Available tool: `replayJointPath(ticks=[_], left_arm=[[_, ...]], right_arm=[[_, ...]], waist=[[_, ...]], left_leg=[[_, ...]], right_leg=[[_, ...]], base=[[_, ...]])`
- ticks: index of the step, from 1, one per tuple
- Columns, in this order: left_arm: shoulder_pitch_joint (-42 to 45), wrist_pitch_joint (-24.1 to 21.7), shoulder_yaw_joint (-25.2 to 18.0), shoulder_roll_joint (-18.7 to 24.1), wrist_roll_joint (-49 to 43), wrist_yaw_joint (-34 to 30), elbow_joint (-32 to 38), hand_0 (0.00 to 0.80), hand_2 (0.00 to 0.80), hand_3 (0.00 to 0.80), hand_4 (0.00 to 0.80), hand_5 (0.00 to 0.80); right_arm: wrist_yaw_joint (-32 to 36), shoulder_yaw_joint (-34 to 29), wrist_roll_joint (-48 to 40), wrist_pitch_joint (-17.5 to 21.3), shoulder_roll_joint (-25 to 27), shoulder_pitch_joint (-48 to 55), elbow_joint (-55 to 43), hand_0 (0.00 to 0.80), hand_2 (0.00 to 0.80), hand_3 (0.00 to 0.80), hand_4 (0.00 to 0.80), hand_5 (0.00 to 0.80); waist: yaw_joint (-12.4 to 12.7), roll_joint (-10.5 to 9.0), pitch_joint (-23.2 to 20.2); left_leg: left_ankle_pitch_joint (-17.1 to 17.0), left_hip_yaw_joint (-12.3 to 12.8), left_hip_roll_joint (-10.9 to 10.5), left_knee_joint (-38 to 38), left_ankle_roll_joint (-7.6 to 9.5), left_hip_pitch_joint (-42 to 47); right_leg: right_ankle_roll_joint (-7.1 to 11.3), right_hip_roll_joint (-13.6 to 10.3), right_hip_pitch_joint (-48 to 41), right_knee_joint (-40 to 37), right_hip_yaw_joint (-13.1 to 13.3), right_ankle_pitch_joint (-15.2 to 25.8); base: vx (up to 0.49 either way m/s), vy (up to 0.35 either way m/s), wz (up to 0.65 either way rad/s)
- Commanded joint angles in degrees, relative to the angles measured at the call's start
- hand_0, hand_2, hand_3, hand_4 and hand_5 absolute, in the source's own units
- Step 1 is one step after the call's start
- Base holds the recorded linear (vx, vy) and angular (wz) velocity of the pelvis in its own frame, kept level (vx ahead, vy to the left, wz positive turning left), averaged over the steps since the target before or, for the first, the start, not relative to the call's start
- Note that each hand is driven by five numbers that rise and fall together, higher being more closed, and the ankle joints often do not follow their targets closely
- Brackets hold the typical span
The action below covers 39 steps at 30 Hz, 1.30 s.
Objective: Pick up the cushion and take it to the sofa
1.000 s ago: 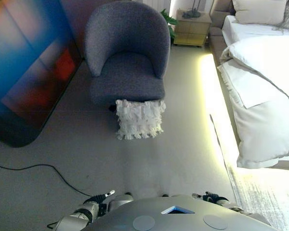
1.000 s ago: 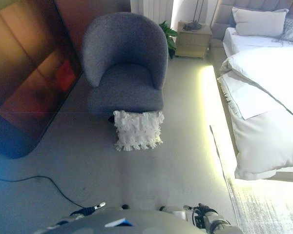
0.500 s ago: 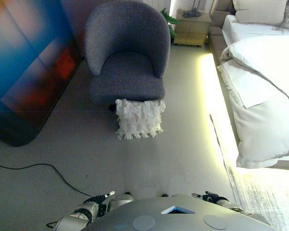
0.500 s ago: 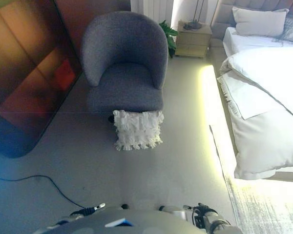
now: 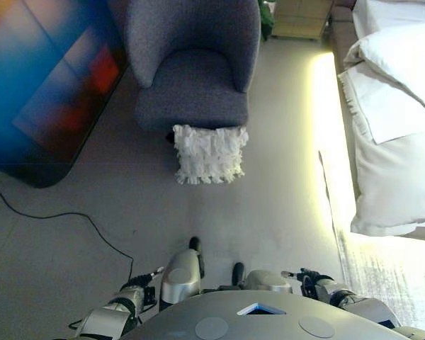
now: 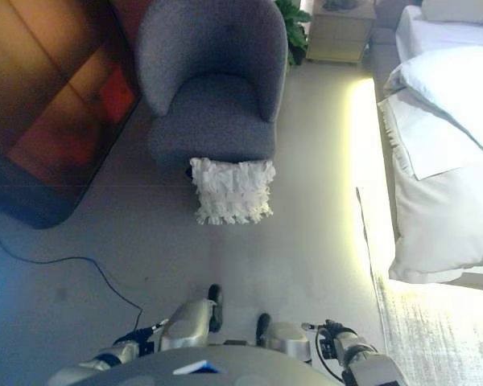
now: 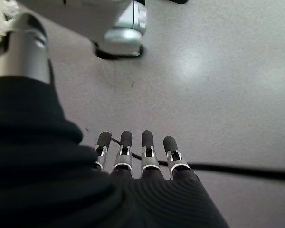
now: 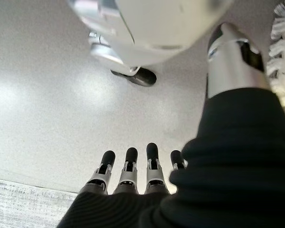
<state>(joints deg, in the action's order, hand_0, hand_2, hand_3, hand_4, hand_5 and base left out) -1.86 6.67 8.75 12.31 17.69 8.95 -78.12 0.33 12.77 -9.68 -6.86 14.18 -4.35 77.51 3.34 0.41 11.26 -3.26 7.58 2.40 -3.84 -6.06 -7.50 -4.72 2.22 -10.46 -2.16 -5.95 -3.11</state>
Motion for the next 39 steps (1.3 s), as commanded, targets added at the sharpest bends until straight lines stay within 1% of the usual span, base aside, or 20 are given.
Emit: replayJointPath(ticks=[1,6,8,10,12,14,16,17,18,20,22,23,25,27,28,29,30,34,37,39], left_arm=[[3.1,-0.5,0.5,0.4,-0.7,-1.4,0.5,0.000,0.000,0.000,0.000,0.000],[3.9,-0.6,0.3,0.0,-0.9,-2.0,-0.1,0.000,0.000,0.000,0.000,0.000],[4.0,-0.2,-0.1,0.2,-0.9,-2.2,-0.3,0.000,0.000,0.000,0.000,0.000],[3.9,0.7,-0.6,0.5,0.0,-2.6,-0.3,0.000,0.000,0.000,0.000,0.000],[3.7,0.7,-1.9,1.0,-0.7,-2.4,-0.8,0.000,0.000,0.000,0.000,0.000],[3.4,-1.0,-2.1,2.2,-2.3,-4.0,0.0,0.000,0.000,0.000,0.000,0.000],[2.3,-2.6,-1.0,2.9,-3.4,-4.7,1.2,0.000,0.000,0.000,0.000,0.000],[1.3,-2.2,-0.2,3.3,-2.9,-4.2,2.2,0.000,0.000,0.000,0.000,0.000],[0.5,-2.2,0.4,3.7,-3.1,-4.3,2.4,0.000,0.000,0.000,0.000,0.000],[-1.4,-1.7,1.5,4.4,-3.6,-3.9,2.9,0.000,0.000,0.000,0.000,0.000],[-3.2,-0.8,2.2,4.5,-2.4,-4.0,3.2,0.000,0.000,0.000,0.000,0.000],[-4.0,-0.3,2.1,4.2,-1.8,-4.0,3.0,0.000,0.000,0.000,0.000,0.000],[-5.1,0.6,2.1,3.9,-1.2,-4.0,2.6,0.000,0.000,0.000,0.000,0.000],[-5.7,1.6,2.0,3.6,-0.9,-4.1,2.1,0.000,0.000,0.000,0.000,0.000],[-5.4,1.6,1.6,3.3,-1.0,-3.8,1.6,0.000,0.000,0.000,0.000,0.000],[-5.3,1.5,1.5,3.2,-1.0,-3.7,1.5,0.000,0.000,0.000,0.000,0.000],[-4.6,1.2,1.3,2.7,-0.6,-2.8,1.1,0.000,0.000,0.000,0.000,0.000],[-3.3,2.3,0.7,2.4,-1.6,-0.8,-0.3,0.000,0.000,0.000,0.000,0.000],[-2.7,2.2,-0.1,2.6,-1.8,-0.5,-1.4,0.000,0.000,0.000,0.000,0.000],[-2.3,2.1,-0.8,2.5,-1.3,-0.3,-1.6,0.000,0.000,0.000,0.000,0.000]], right_arm=[[-0.2,-0.9,-0.4,-0.4,1.4,0.1,1.0,0.000,0.000,0.000,0.000,0.000],[-0.1,-1.0,1.0,-1.8,1.1,0.8,2.8,0.000,0.000,0.000,0.000,0.000],[-0.1,-1.2,0.5,-2.2,1.3,1.0,2.6,0.000,0.000,0.000,0.000,0.000],[-0.6,-1.7,-0.8,-3.0,1.1,1.0,2.4,0.000,0.000,0.000,0.000,0.000],[-1.4,-4.0,-2.5,-3.5,0.6,1.1,2.5,0.000,0.000,0.000,0.000,0.000],[-0.8,-5.0,-0.3,-4.6,0.4,1.8,1.2,0.000,0.000,0.000,0.000,0.000],[-1.9,-4.3,-0.1,-3.2,0.0,2.4,0.2,0.000,0.000,0.000,0.000,0.000],[-3.0,-4.1,-2.4,-3.1,-0.1,2.3,-0.4,0.000,0.000,0.000,0.000,0.000],[-3.3,-3.8,-4.3,-2.9,0.1,2.0,-0.8,0.000,0.000,0.000,0.000,0.000],[-2.5,-3.9,-5.1,-3.1,0.0,0.9,-1.3,0.000,0.000,0.000,0.000,0.000],[-2.6,-4.2,-9.5,-1.5,-0.5,-0.1,-1.4,0.000,0.000,0.000,0.000,0.000],[-3.1,-4.3,-10.4,-0.6,-0.8,-0.3,-1.5,0.000,0.000,0.000,0.000,0.000],[-3.2,-4.4,-10.0,0.5,-0.8,-0.2,-1.8,0.000,0.000,0.000,0.000,0.000],[-2.9,-4.4,-9.5,1.6,-0.5,0.4,-2.5,0.000,0.000,0.000,0.000,0.000],[-3.1,-4.5,-8.5,1.3,-0.4,0.7,-2.9,0.000,0.000,0.000,0.000,0.000],[-3.0,-4.5,-8.2,1.3,-0.3,0.8,-2.9,0.000,0.000,0.000,0.000,0.000],[-2.9,-4.4,-7.0,1.1,-0.2,1.1,-2.8,0.000,0.000,0.000,0.000,0.000],[-3.2,-3.9,-4.8,0.2,-0.2,1.5,-1.8,0.000,0.000,0.000,0.000,0.000],[-2.4,-3.9,-3.2,-1.5,-0.3,1.4,-0.8,0.000,0.000,0.000,0.000,0.000],[-2.3,-3.8,-2.6,-1.5,-0.7,1.6,-0.1,0.000,0.000,0.000,0.000,0.000]], waist=[[2.0,-0.15,-3.3],[3.3,0.38,-4.4],[3.7,0.11,-4.5],[3.8,-0.61,-4.9],[3.6,-1.87,-5.4],[3.4,-3.38,-6.3],[3.9,-4.14,-6.9],[3.7,-4.08,-7.2],[3.5,-3.94,-7.2],[2.9,-3.53,-6.9],[2.1,-2.71,-5.9],[1.3,-2.01,-5.3],[0.1,-0.88,-4.5],[-1.2,-0.23,-3.7],[-2.1,-0.21,-3.3],[-2.3,-0.19,-3.4],[-3.0,-0.44,-3.9],[-4.1,-1.67,-5.2],[-4.5,-2.32,-5.5],[-4.4,-2.48,-5.7]], left_leg=[[-1.3,0.1,-2.3,-1.2,3.85,-4.8],[-1.8,-3.4,-0.8,-1.2,2.17,-10.2],[-1.8,-4.0,-0.8,-1.2,2.45,-11.2],[-0.6,-3.9,-1.2,-1.2,3.83,-10.0],[-1.2,-3.2,-2.6,0.8,5.22,-7.9],[-0.5,-3.7,-4.5,10.1,6.88,-9.5],[0.8,-5.8,-6.1,10.9,8.86,-9.1],[1.4,-5.5,-6.3,10.7,9.41,-8.4],[1.9,-5.9,-6.7,9.8,9.93,-7.3],[2.0,-5.1,-6.9,8.2,10.40,-5.1],[2.7,-3.0,-6.3,7.4,10.38,-1.9],[3.3,-3.0,-5.7,6.9,10.27,0.1],[4.2,-3.3,-4.6,6.1,10.02,3.4],[5.8,-3.6,-3.9,5.4,9.44,7.1],[6.7,-3.7,-3.6,5.0,8.96,9.1],[6.8,-3.8,-3.5,4.9,8.88,9.2],[7.5,-4.6,-3.8,4.4,8.80,10.6],[10.2,-6.2,-4.0,3.6,8.63,13.9],[12.5,-6.4,-2.8,4.2,8.29,15.9],[13.7,-6.2,-1.6,4.7,7.56,17.4]], right_leg=[[3.29,3.1,-7.4,8.1,3.6,-13.2],[3.25,3.0,-10.3,14.7,4.3,-19.5],[3.74,2.1,-11.1,17.6,4.6,-21.2],[5.37,0.2,-11.2,20.2,4.3,-19.7],[8.82,-3.4,-10.3,26.5,3.4,-14.1],[11.05,-5.8,-9.6,30.9,3.0,-7.0],[12.51,-7.0,-7.8,34.7,3.1,-1.3],[12.94,-6.4,-5.3,36.3,3.1,1.7],[12.92,-6.4,-3.0,37.3,3.0,2.2],[12.90,-5.8,2.2,34.8,1.4,1.5],[12.24,-7.2,7.8,30.3,-3.5,-0.2],[11.64,-7.1,11.5,28.4,-4.7,-0.8],[10.27,-7.2,16.1,27.4,-6.2,-1.3],[9.30,-8.9,18.2,22.3,-7.4,-0.7],[9.48,-9.3,17.3,16.2,-6.4,0.0],[9.56,-9.3,17.2,14.8,-6.0,0.4],[10.18,-9.2,15.9,10.1,-3.4,1.9],[11.79,-10.0,14.9,3.0,0.4,6.5],[12.41,-11.2,15.4,1.5,1.2,8.3],[12.07,-11.4,15.2,1.4,0.5,8.1]], base=[[0.563,0.082,-0.25],[0.691,0.134,-0.23],[0.788,0.234,-0.22],[0.808,0.306,-0.31],[0.930,0.353,-0.31],[0.834,0.264,-0.05],[0.707,0.182,0.06],[0.568,0.147,0.04],[0.486,0.129,0.15],[0.378,0.098,0.11],[0.316,0.080,-0.10],[0.196,0.048,-0.22],[0.170,0.044,-0.31],[0.265,0.000,0.02],[0.269,-0.045,0.18],[0.368,-0.070,0.09],[0.370,-0.074,0.04],[0.365,-0.120,0.26],[0.321,-0.221,0.19],[0.283,-0.275,0.08]])
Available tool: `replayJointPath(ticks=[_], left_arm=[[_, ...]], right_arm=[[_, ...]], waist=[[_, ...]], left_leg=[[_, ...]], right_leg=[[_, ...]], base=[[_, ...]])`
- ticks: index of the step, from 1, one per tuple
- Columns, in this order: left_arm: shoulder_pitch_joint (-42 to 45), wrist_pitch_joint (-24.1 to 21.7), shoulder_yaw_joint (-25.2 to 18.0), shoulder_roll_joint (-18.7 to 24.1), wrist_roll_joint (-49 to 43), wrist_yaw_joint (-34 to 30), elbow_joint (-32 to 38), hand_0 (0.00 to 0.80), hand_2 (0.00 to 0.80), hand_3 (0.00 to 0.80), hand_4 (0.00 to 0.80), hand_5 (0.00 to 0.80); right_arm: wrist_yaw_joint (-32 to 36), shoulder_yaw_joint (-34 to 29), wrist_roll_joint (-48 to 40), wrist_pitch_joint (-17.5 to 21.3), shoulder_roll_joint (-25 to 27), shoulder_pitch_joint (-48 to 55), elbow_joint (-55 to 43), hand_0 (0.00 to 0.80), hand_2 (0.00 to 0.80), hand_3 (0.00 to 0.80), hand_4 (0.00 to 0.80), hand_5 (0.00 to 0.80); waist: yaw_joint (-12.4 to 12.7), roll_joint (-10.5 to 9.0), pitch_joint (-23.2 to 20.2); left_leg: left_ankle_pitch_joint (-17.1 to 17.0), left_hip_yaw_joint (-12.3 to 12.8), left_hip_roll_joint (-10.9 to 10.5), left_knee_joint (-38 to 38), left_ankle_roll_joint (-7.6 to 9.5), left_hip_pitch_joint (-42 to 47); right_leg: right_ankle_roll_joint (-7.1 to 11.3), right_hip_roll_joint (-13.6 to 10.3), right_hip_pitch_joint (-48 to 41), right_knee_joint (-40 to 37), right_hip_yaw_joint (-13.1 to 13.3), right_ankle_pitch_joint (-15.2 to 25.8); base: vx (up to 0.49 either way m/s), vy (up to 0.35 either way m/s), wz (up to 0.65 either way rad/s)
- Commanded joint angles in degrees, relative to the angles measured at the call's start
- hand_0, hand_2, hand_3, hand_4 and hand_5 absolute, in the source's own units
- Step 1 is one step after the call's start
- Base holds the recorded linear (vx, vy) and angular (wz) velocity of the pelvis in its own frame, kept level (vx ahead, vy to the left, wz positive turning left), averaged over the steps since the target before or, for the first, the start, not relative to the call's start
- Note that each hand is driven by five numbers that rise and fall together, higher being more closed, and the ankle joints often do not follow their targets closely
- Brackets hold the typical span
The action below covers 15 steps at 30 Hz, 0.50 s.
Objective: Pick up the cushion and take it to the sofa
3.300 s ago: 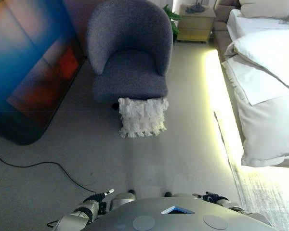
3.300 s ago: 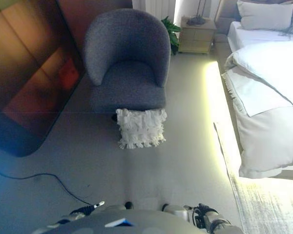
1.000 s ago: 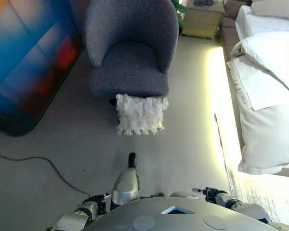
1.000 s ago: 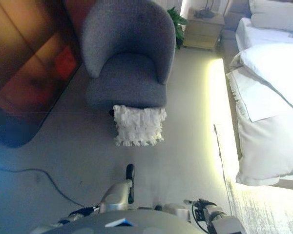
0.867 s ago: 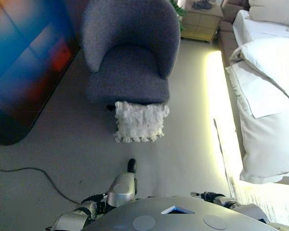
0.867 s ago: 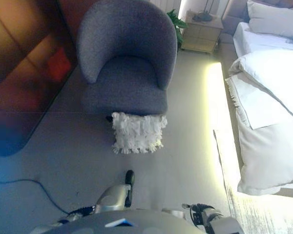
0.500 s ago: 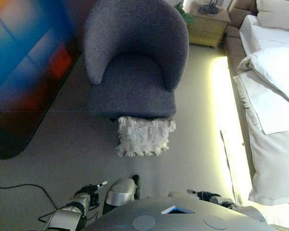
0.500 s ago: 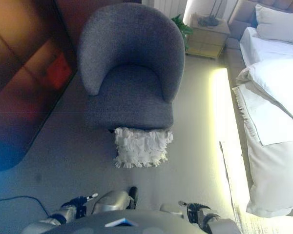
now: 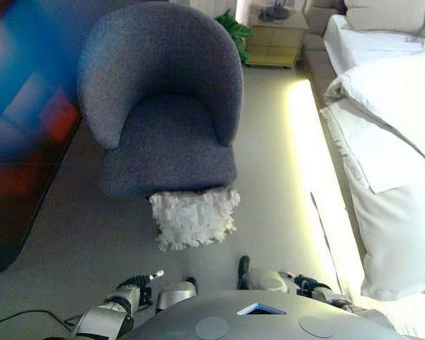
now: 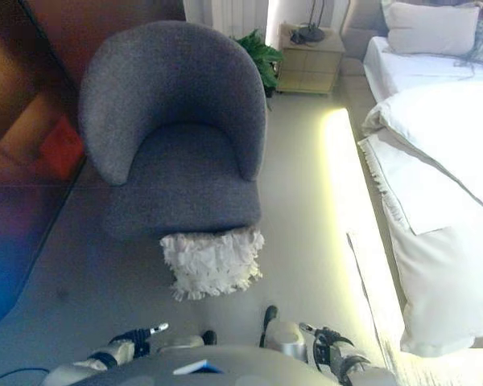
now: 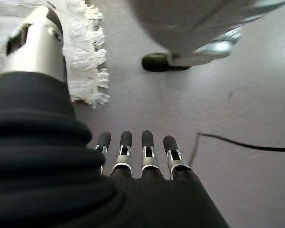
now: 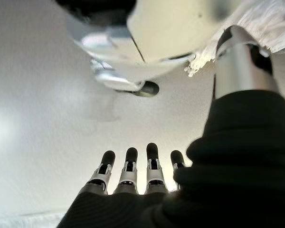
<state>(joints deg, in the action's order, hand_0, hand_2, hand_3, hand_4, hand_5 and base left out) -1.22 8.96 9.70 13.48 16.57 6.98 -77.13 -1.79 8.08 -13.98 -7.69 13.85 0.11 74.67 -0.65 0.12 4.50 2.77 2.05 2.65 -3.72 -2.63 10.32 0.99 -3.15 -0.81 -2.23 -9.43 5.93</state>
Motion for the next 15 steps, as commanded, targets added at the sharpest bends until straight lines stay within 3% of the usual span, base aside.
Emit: replayJointPath(ticks=[1,5,6,8,11,15], left_arm=[[-2.7,-1.2,-2.2,1.1,0.3,2.3,-2.7,0.000,0.000,0.000,0.000,0.000],[-1.9,-4.2,-3.1,0.6,0.3,4.1,-2.1,0.000,0.000,0.000,0.000,0.000],[-1.9,-5.1,-3.0,0.4,0.9,4.7,-1.4,0.000,0.000,0.000,0.000,0.000],[-2.6,-5.5,-2.3,-0.1,1.3,5.2,-0.5,0.000,0.000,0.000,0.000,0.000],[-2.8,-5.6,-1.6,-0.4,2.2,5.6,-0.1,0.000,0.000,0.000,0.000,0.000],[-3.1,-5.4,-1.7,-0.4,2.6,5.3,0.0,0.000,0.000,0.000,0.000,0.000]], right_arm=[[-0.3,0.9,2.6,-0.7,-0.4,-2.8,2.9,0.000,0.000,0.000,0.000,0.000],[1.1,2.0,4.7,-0.4,0.2,-2.9,2.6,0.000,0.000,0.000,0.000,0.000],[0.4,2.6,4.2,-0.8,0.6,-3.2,1.9,0.000,0.000,0.000,0.000,0.000],[-1.4,2.7,2.4,-0.8,1.4,-4.2,1.6,0.000,0.000,0.000,0.000,0.000],[-1.5,1.8,1.6,0.4,2.6,-5.7,1.9,0.000,0.000,0.000,0.000,0.000],[-1.8,2.1,1.3,0.5,3.0,-6.0,2.1,0.000,0.000,0.000,0.000,0.000]], waist=[[-0.4,-2.24,0.9],[0.2,-2.55,0.3],[0.9,-2.86,0.6],[2.2,-3.19,1.4],[2.8,-2.49,1.7],[3.1,-0.78,2.0]], left_leg=[[8.0,-0.7,-1.0,5.0,3.52,0.4],[6.8,-1.0,1.3,10.7,1.53,-1.0],[3.8,-0.8,2.1,16.7,0.82,-4.3],[1.9,0.7,2.7,19.9,0.48,-9.4],[1.3,1.8,3.4,14.0,-0.07,-9.1],[-3.2,2.7,5.9,3.8,-2.45,-8.2]], right_leg=[[5.94,-5.9,5.1,1.5,3.6,-1.2],[4.20,-5.3,4.1,2.3,2.1,-2.7],[3.29,-5.2,2.9,2.1,1.1,-3.4],[2.54,-5.4,0.0,0.8,-0.9,-4.3],[2.73,-5.5,-2.0,-0.1,-2.8,-5.4],[2.72,-5.1,-4.0,-0.6,-4.1,-7.2]], base=[[0.262,-0.285,0.13],[0.183,-0.260,0.16],[0.083,-0.203,0.31],[0.076,-0.157,0.36],[0.104,0.038,0.26],[0.134,0.161,0.28]])
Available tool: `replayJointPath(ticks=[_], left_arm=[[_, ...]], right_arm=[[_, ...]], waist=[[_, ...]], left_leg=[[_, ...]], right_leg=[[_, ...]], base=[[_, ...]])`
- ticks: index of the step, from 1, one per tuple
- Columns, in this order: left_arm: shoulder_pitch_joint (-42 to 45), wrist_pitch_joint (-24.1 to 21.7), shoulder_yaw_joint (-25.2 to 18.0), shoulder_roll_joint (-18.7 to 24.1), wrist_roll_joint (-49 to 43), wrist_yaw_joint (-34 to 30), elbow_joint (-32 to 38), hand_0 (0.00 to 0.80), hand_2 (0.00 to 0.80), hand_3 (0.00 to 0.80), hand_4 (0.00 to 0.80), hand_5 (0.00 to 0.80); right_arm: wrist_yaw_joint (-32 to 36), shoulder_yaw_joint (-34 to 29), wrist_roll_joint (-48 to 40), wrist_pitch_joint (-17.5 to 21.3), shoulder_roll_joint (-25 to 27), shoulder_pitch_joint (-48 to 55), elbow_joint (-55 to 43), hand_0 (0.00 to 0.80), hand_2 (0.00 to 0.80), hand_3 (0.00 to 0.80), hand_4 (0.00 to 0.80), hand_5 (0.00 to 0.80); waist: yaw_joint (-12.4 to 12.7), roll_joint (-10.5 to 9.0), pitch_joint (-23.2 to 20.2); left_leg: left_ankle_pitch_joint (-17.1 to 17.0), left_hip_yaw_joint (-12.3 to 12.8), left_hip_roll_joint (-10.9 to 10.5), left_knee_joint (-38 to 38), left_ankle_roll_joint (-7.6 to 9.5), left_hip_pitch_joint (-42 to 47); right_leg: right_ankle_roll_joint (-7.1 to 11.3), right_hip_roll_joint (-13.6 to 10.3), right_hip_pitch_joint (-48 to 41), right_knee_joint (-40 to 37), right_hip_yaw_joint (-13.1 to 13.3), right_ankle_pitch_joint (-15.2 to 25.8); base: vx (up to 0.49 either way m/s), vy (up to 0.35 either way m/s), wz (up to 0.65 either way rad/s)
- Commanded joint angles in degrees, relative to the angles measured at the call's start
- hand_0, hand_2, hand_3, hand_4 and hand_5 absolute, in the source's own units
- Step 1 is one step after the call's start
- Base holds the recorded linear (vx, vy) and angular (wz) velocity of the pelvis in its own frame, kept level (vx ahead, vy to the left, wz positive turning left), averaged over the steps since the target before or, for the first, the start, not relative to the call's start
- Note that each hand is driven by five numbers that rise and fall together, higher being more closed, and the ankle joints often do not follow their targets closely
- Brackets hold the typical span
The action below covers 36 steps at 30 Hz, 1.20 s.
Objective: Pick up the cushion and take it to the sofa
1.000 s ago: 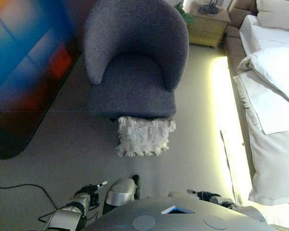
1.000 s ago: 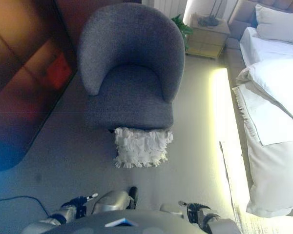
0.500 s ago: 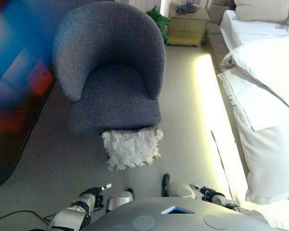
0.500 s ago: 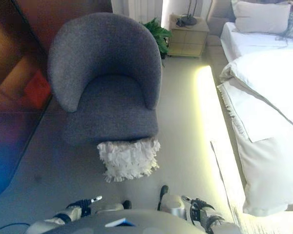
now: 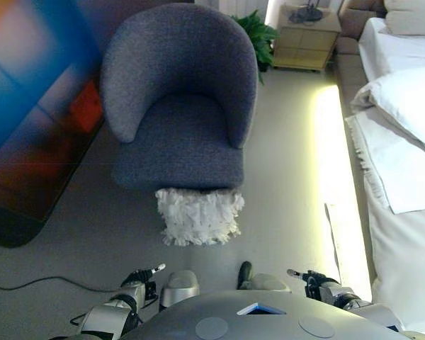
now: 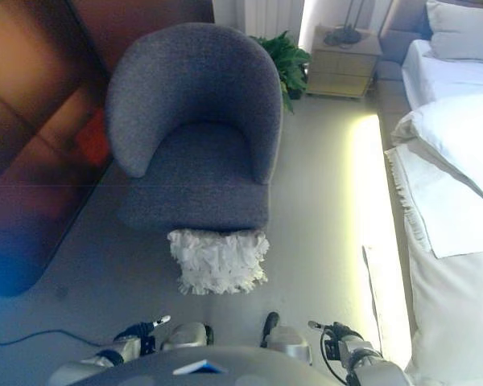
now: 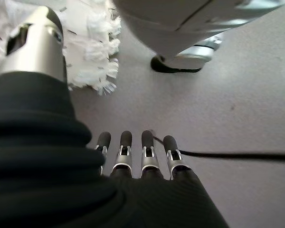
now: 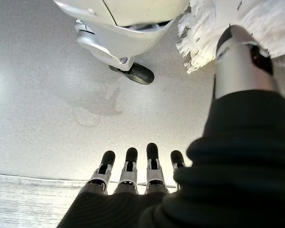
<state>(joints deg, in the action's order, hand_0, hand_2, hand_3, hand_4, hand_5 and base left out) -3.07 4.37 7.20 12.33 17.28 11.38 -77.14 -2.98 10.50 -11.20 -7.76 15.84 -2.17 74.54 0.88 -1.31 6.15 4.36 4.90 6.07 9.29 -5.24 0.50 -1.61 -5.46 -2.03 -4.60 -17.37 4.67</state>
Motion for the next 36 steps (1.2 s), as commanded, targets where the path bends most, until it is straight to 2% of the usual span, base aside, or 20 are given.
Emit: replayJointPath(ticks=[1,2,4,7,8,10,14,16,18,21,24,26,28,31,32,33,34,35,36], left_arm=[[-1.3,-0.9,0.9,0.6,1.9,0.6,0.0,0.000,0.000,0.000,0.000,0.000],[-1.2,-1.1,0.9,0.5,2.0,0.5,0.0,0.000,0.000,0.000,0.000,0.000],[-0.7,-1.7,0.8,0.0,1.4,0.7,0.0,0.000,0.000,0.000,0.000,0.000],[-0.6,-2.4,0.7,0.0,-0.1,1.0,0.2,0.000,0.000,0.000,0.000,0.000],[-0.9,-2.0,1.2,0.3,-0.9,1.6,0.2,0.000,0.000,0.000,0.000,0.000],[-2.0,-2.4,2.6,1.4,-0.1,3.0,0.5,0.000,0.000,0.000,0.000,0.000],[-8.5,-3.8,4.5,5.7,4.8,7.5,2.9,0.000,0.000,0.000,0.000,0.000],[-11.2,-5.4,5.0,7.2,4.6,9.1,4.2,0.000,0.000,0.000,0.000,0.000],[-12.5,-6.1,5.6,7.8,4.6,10.5,5.2,0.000,0.000,0.000,0.000,0.000],[-12.9,-7.1,6.0,7.5,4.9,11.9,6.6,0.000,0.000,0.000,0.000,0.000],[-13.0,-8.0,6.6,7.0,3.1,12.6,7.7,0.000,0.000,0.000,0.000,0.000],[-14.2,-8.8,7.6,6.4,4.0,14.5,8.6,0.000,0.000,0.000,0.000,0.000],[-16.2,-10.5,8.6,6.2,6.8,16.2,9.7,0.000,0.000,0.000,0.000,0.000],[-19.8,-12.4,8.8,7.0,11.2,16.7,12.3,0.000,0.000,0.000,0.000,0.000],[-20.8,-13.6,8.8,7.1,10.9,16.1,12.6,0.000,0.000,0.000,0.000,0.000],[-21.5,-14.5,9.0,7.1,10.2,15.9,12.6,0.000,0.000,0.000,0.000,0.000],[-22.3,-14.9,9.4,7.2,9.5,16.1,12.5,0.000,0.000,0.000,0.000,0.000],[-23.1,-14.8,9.7,7.3,8.8,16.5,12.4,0.000,0.000,0.000,0.000,0.000],[-23.9,-14.3,9.8,7.5,7.8,16.8,12.3,0.000,0.000,0.000,0.000,0.000]], right_arm=[[-0.8,-0.4,-1.4,0.9,1.0,-3.5,2.3,0.000,0.000,0.000,0.000,0.000],[-0.9,-0.4,-1.4,1.1,1.0,-3.4,2.4,0.000,0.000,0.000,0.000,0.000],[-2.2,-0.4,-1.3,2.5,0.9,-3.2,2.6,0.000,0.000,0.000,0.000,0.000],[-3.5,-0.2,-1.1,5.6,0.7,-3.8,2.4,0.000,0.000,0.000,0.000,0.000],[-3.5,-0.2,-1.5,6.8,0.6,-4.2,1.6,0.000,0.000,0.000,0.000,0.000],[-4.5,0.2,-1.3,7.6,0.5,-5.0,-0.5,0.000,0.000,0.000,0.000,0.000],[-6.9,3.6,-1.9,10.6,0.0,-8.7,-4.4,0.000,0.000,0.000,0.000,0.000],[-8.5,4.7,-4.4,12.3,-0.2,-10.4,-5.7,0.000,0.000,0.000,0.000,0.000],[-9.4,4.7,-5.0,14.1,0.0,-11.4,-6.6,0.000,0.000,0.000,0.000,0.000],[-9.5,4.3,-3.7,15.7,0.7,-11.9,-7.7,0.000,0.000,0.000,0.000,0.000],[-8.4,4.2,-3.7,17.6,1.4,-11.9,-8.2,0.000,0.000,0.000,0.000,0.000],[-8.5,5.3,-3.2,17.0,2.4,-14.4,-8.5,0.000,0.000,0.000,0.000,0.000],[-9.0,6.7,-3.3,16.0,3.4,-17.4,-8.9,0.000,0.000,0.000,0.000,0.000],[-10.0,8.3,-3.0,15.5,4.5,-22.2,-9.4,0.000,0.000,0.000,0.000,0.000],[-11.6,9.3,-3.6,15.1,4.6,-24.2,-9.6,0.000,0.000,0.000,0.000,0.000],[-13.0,10.0,-4.1,14.5,4.8,-26.1,-9.4,0.000,0.000,0.000,0.000,0.000],[-14.8,10.5,-4.8,14.0,5.0,-28.2,-9.1,0.000,0.000,0.000,0.000,0.000],[-15.9,10.5,-5.3,14.1,5.1,-29.5,-8.9,0.000,0.000,0.000,0.000,0.000],[-16.7,10.4,-5.3,14.5,5.3,-30.4,-8.7,0.000,0.000,0.000,0.000,0.000]], waist=[[1.6,1.14,0.5],[1.7,1.39,0.6],[2.1,1.96,1.0],[2.4,2.27,1.4],[2.0,2.31,1.8],[2.1,1.37,3.0],[3.0,-0.51,6.9],[3.2,-1.04,8.2],[3.2,-1.09,8.4],[3.1,-1.22,7.8],[3.0,-1.34,7.7],[2.7,-0.68,8.4],[2.4,-0.04,9.4],[2.5,0.26,11.7],[2.7,-0.05,13.1],[3.1,0.08,14.0],[3.4,0.55,14.8],[3.4,0.90,15.6],[3.4,1.10,16.1]], left_leg=[[-6.3,0.1,3.3,-11.5,-0.57,1.6],[-7.3,0.1,3.7,-12.7,-0.97,1.6],[-8.9,-1.3,4.8,-14.3,-1.49,0.4],[-8.1,-1.5,5.1,-13.3,-1.03,-0.1],[-7.4,-0.4,5.6,-11.2,-0.96,-1.1],[-5.2,-0.3,4.6,-3.4,-0.46,-5.9],[-4.2,1.2,3.9,-1.1,0.72,-11.1],[-4.6,1.3,3.8,-1.9,0.55,-12.7],[-5.2,1.3,4.1,-2.5,0.21,-13.9],[-5.7,0.2,5.0,-1.8,-0.46,-16.0],[-6.4,-1.6,7.1,1.2,-2.09,-18.7],[-7.6,-2.0,8.7,2.0,-3.48,-20.3],[-8.4,-2.6,8.8,1.7,-3.80,-21.8],[-8.1,-4.1,7.3,4.0,-3.53,-25.7],[-7.3,-6.2,6.4,8.2,-3.78,-28.9],[-7.5,-8.4,6.0,8.8,-4.02,-30.6],[-8.8,-9.4,6.2,7.2,-4.15,-31.4],[-10.0,-9.2,6.9,6.0,-4.27,-32.3],[-10.0,-8.6,6.7,5.5,-3.65,-32.8]], right_leg=[[5.33,-2.7,-3.6,1.6,3.3,-6.5],[5.36,-2.7,-4.2,1.6,3.0,-6.8],[5.41,-3.0,-5.9,1.6,3.1,-8.1],[6.21,-4.5,-6.6,3.4,3.3,-9.7],[6.64,-5.5,-5.8,5.9,3.4,-10.6],[7.67,-7.4,-4.3,9.3,4.3,-11.1],[10.40,-10.2,-0.7,7.4,5.2,-7.1],[10.91,-10.8,0.2,4.7,4.8,-4.5],[11.13,-10.8,0.9,3.3,4.6,-3.5],[11.06,-9.6,1.4,3.3,5.6,-4.8],[10.39,-7.9,0.9,4.3,6.4,-6.9],[9.74,-7.0,1.0,5.2,6.0,-8.7],[9.23,-6.5,2.6,6.2,6.5,-9.6],[7.94,-6.3,6.6,7.7,6.9,-10.2],[7.45,-6.5,8.0,8.4,7.4,-10.2],[7.33,-6.4,9.2,9.2,8.2,-10.5],[7.35,-6.2,10.3,9.8,8.8,-11.0],[7.28,-5.9,10.6,10.1,8.9,-11.6],[7.30,-6.1,11.3,10.2,9.0,-11.8]], base=[[0.163,0.214,0.37],[0.201,0.240,0.45],[0.238,0.288,0.45],[0.241,0.336,0.07],[0.209,0.306,-0.27],[0.135,0.230,0.06],[-0.097,0.008,0.05],[-0.146,-0.116,-0.10],[-0.128,-0.129,-0.09],[-0.045,-0.173,-0.11],[0.069,-0.230,-0.02],[-0.016,-0.097,-0.02],[-0.135,-0.031,-0.05],[-0.132,-0.049,0.05],[-0.098,0.000,0.18],[-0.077,0.099,0.15],[-0.031,0.161,0.08],[-0.002,0.190,-0.01],[0.033,0.213,0.03]])
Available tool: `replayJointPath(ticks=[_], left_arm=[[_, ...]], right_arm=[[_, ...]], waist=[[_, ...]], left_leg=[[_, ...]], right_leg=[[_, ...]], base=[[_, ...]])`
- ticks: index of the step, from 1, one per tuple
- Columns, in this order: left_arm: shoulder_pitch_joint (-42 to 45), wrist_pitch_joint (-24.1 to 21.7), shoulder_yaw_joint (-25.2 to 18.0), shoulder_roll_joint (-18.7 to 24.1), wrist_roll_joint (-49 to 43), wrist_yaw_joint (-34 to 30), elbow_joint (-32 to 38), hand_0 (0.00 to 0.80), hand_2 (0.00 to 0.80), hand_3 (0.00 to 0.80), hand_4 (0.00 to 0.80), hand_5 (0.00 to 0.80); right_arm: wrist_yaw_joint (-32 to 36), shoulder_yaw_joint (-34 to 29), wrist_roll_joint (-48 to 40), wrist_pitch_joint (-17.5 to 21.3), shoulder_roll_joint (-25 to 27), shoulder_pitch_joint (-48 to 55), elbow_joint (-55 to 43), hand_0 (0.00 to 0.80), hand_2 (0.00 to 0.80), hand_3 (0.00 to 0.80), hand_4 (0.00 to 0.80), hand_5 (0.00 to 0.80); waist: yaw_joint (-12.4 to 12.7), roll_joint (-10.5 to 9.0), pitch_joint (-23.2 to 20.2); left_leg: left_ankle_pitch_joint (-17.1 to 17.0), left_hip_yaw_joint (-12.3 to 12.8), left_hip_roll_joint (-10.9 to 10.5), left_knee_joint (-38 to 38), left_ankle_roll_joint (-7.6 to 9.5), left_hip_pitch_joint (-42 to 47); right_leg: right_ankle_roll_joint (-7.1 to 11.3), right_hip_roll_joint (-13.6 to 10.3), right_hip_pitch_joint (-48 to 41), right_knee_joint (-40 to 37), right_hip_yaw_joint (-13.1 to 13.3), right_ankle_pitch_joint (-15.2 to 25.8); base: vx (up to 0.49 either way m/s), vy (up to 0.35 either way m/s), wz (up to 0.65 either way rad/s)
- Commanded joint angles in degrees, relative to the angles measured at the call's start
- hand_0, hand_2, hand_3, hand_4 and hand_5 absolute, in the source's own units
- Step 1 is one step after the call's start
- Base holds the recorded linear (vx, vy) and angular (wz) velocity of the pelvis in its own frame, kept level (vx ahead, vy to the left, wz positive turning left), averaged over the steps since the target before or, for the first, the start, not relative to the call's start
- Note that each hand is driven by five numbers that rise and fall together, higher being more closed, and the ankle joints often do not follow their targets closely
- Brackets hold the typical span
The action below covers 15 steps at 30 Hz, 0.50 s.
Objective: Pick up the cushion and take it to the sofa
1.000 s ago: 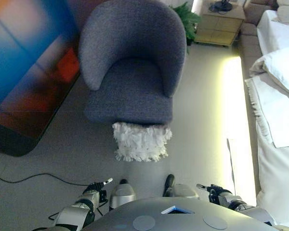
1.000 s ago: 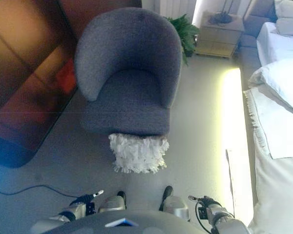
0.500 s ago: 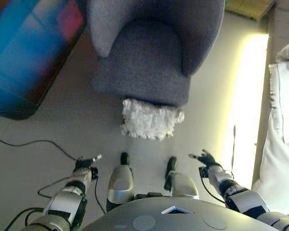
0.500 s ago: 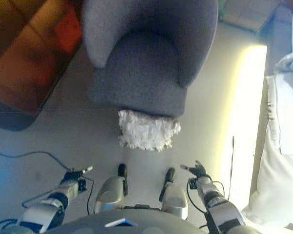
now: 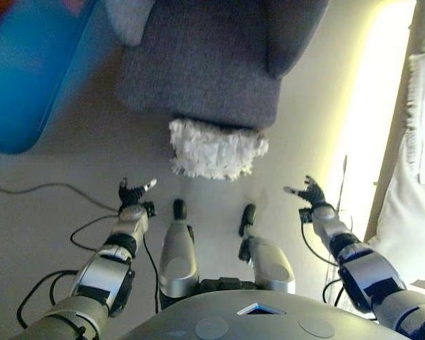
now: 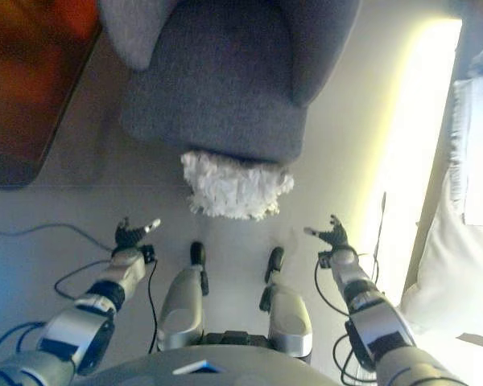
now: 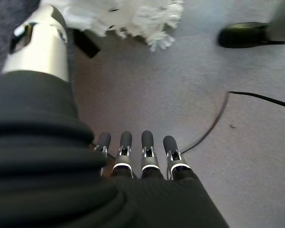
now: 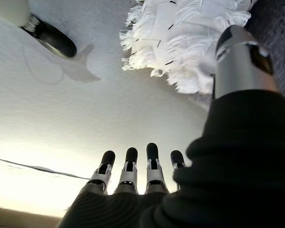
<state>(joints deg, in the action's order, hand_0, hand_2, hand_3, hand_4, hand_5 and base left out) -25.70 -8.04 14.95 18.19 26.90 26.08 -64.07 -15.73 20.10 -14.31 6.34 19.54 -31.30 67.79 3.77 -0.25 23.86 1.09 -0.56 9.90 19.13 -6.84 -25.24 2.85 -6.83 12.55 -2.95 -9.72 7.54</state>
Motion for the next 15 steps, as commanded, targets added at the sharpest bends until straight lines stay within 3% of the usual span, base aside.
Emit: replayJointPath(ticks=[1,3,5,9,15], left_arm=[[-2.7,-0.8,2.4,2.4,-2.5,2.2,-1.0,0.000,0.000,0.000,0.000,0.000],[-5.6,0.1,3.2,3.9,-2.1,2.4,-0.9,0.000,0.000,0.000,0.000,0.000],[-10.3,0.7,4.7,5.1,-1.5,2.8,0.4,0.000,0.000,0.000,0.000,0.000],[-15.7,0.5,7.1,6.4,-1.6,3.8,1.6,0.000,0.000,0.000,0.000,0.000],[-23.5,-0.9,10.0,7.8,-1.5,5.9,2.7,0.000,0.000,0.000,0.000,0.000]], right_arm=[[-4.8,0.5,-1.3,0.9,1.8,-2.7,-1.9,0.000,0.000,0.000,0.000,0.000],[-6.2,0.5,-0.6,1.2,2.8,-4.8,-2.6,0.000,0.000,0.000,0.000,0.000],[-7.7,0.8,-1.1,-0.2,5.1,-8.3,-3.8,0.000,0.000,0.000,0.000,0.000],[-10.0,0.8,-1.2,-0.3,7.0,-12.3,-4.3,0.000,0.000,0.000,0.000,0.000],[-11.8,3.3,0.3,-2.1,9.1,-21.5,-4.8,0.000,0.000,0.000,0.000,0.000]], waist=[[0.4,-0.02,-1.0],[-0.1,-0.27,0.6],[-0.8,-0.24,2.5],[-1.3,0.29,4.9],[-1.4,0.91,5.9]], left_leg=[[-6.2,-2.0,2.4,-4.7,-1.03,-7.9],[-6.3,-1.2,1.6,-2.3,-1.17,-11.6],[-5.7,1.2,0.1,-0.3,-0.53,-16.0],[-5.6,1.6,-1.3,0.0,0.22,-20.4],[-6.4,1.2,-1.0,1.2,0.52,-29.4]], right_leg=[[3.27,-5.5,-1.8,9.1,1.5,-14.4],[4.43,-6.7,0.5,9.4,1.8,-13.5],[6.05,-8.9,3.9,7.5,1.6,-10.5],[6.72,-10.9,13.4,9.6,3.6,-7.8],[6.68,-10.5,25.7,13.5,4.7,-7.3]], base=[[0.069,0.237,0.00],[-0.018,0.247,-0.17],[-0.084,0.220,-0.27],[-0.025,0.122,0.33],[-0.027,0.055,0.05]])
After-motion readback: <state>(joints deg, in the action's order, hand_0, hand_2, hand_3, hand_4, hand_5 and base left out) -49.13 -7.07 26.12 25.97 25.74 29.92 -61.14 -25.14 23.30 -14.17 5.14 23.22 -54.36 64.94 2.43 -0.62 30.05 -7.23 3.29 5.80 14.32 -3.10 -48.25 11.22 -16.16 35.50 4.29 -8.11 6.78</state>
